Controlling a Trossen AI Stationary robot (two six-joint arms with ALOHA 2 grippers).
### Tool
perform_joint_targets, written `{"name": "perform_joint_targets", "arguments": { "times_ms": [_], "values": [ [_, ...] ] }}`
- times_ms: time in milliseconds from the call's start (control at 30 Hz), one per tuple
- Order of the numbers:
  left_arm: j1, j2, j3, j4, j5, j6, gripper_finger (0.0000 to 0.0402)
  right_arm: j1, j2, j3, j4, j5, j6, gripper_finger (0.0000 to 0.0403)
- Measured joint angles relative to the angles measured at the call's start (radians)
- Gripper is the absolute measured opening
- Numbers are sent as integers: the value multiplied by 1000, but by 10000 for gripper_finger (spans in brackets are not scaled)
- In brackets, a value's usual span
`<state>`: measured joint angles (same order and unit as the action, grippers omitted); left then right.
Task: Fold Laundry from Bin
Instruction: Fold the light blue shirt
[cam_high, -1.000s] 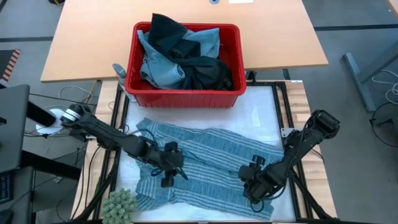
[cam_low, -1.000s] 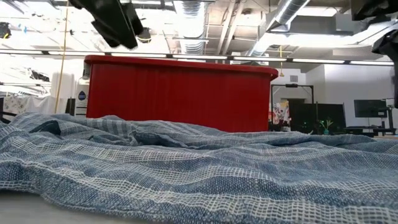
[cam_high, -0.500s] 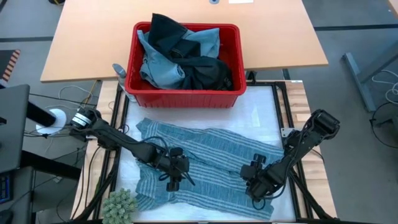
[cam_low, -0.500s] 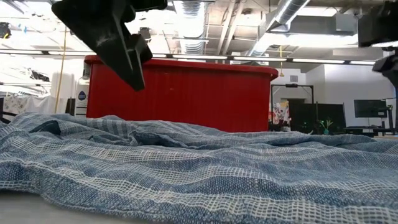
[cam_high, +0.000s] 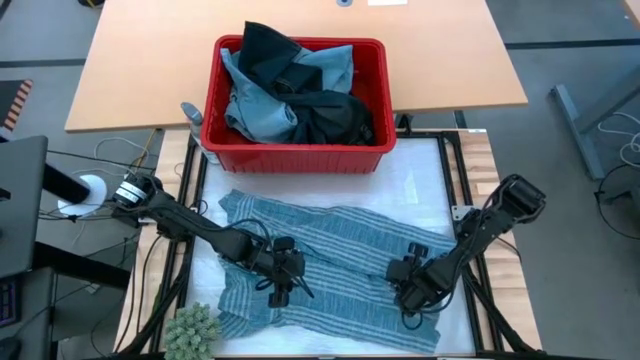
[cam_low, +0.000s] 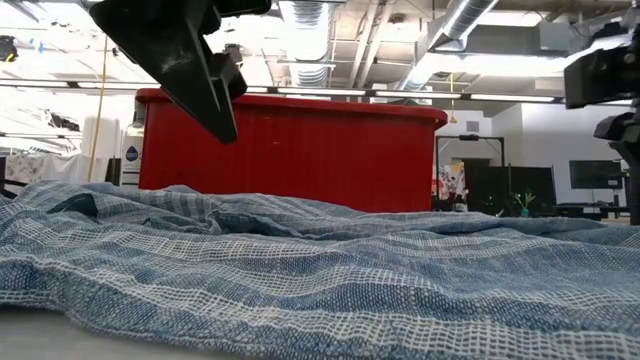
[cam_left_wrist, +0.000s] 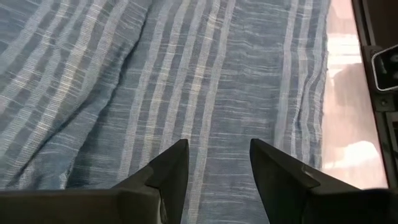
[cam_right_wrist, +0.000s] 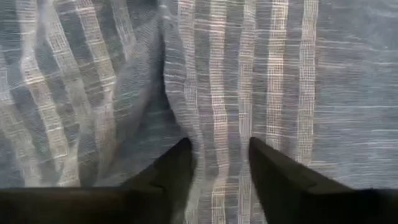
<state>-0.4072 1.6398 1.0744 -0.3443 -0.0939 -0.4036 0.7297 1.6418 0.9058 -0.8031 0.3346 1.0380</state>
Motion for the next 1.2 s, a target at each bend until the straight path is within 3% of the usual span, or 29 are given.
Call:
{"name": "perform_joint_targets", "arguments": {
  "times_ms": [133,200,400,733,900,1200],
  "values": [
    [0,12,0,11,-5,0,159,-29,0,0,-10,-27,-15,47],
    [-4,23,-2,7,-4,0,158,-45,0,0,-12,-38,-18,19],
    [-17,80,-31,51,34,-20,157,-78,-3,70,-206,-46,7,18],
    [-34,147,-39,101,99,-7,157,-107,-18,181,-593,31,10,17],
    [-35,194,-39,101,167,-12,157,-136,-23,190,-683,43,36,17],
    [-38,238,-34,108,272,-56,157,-220,-29,246,-767,194,77,17]
  ]
}}
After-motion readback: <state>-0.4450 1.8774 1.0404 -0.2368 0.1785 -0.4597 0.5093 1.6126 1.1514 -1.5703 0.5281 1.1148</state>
